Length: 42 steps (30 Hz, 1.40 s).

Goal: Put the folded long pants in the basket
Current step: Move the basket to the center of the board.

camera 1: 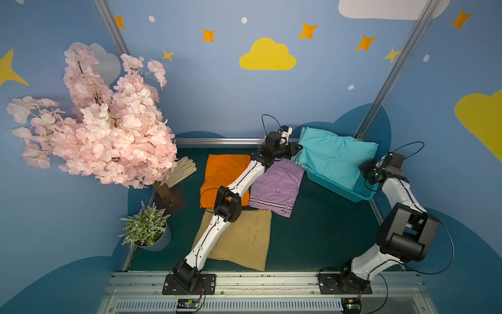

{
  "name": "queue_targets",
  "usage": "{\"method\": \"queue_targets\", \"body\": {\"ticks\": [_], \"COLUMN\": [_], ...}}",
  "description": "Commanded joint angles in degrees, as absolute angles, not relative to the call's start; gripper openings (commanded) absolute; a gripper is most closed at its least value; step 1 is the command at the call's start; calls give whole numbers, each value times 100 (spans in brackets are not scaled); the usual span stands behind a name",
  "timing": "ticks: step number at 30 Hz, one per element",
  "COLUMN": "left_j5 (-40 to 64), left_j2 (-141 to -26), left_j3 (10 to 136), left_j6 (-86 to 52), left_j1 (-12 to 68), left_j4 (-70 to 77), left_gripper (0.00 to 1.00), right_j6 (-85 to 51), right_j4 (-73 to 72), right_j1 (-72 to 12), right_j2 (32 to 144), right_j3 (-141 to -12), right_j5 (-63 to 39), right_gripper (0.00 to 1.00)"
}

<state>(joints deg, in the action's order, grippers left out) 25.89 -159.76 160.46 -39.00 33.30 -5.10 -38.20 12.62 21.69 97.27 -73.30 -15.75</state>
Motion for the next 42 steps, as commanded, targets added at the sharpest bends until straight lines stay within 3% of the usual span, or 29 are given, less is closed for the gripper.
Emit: {"method": "queue_targets", "body": {"ticks": [1, 14, 19, 26, 30, 35, 38, 42], "left_j5": [2448, 2791, 3162, 3327, 3541, 3515, 3470, 2477], "left_j2": [-16040, -15686, -14998, -13703, -12924, -12105, -12058, -12283], "left_j3": [16126, 15805, 14905, 13100, 12086, 11068, 11246, 12303], "left_j6": [-3676, -3247, -3119, -2777, -2747, -2678, -2483, -2192], "left_j1": [3318, 3331, 3348, 3491, 3718, 4121, 4253, 4255], "left_j4": [-223, -1298, -1851, -2195, -2223, -2205, -2709, -3698], "left_gripper": [2, 2, 2, 2, 2, 2, 2, 2], "right_j6": [-3521, -2918, -2893, -2717, -2681, -2553, -2551, -2616], "right_j4": [2251, 3847, 4249, 5300, 5942, 6481, 6471, 6381], "right_j1": [2084, 1340, 1064, 1380, 1380, 1428, 1620, 1823], "right_j2": [10127, 9872, 8903, 7031, 6373, 6319, 6344, 6624], "right_j3": [-7627, -6749, -5845, -4705, -4748, -5143, -5483, -6182], "right_j5": [-1774, -2084, -2384, -3178, -3157, -2346, -1839, -1754], "right_gripper": [0, 0, 0, 0, 0, 0, 0, 0]}}
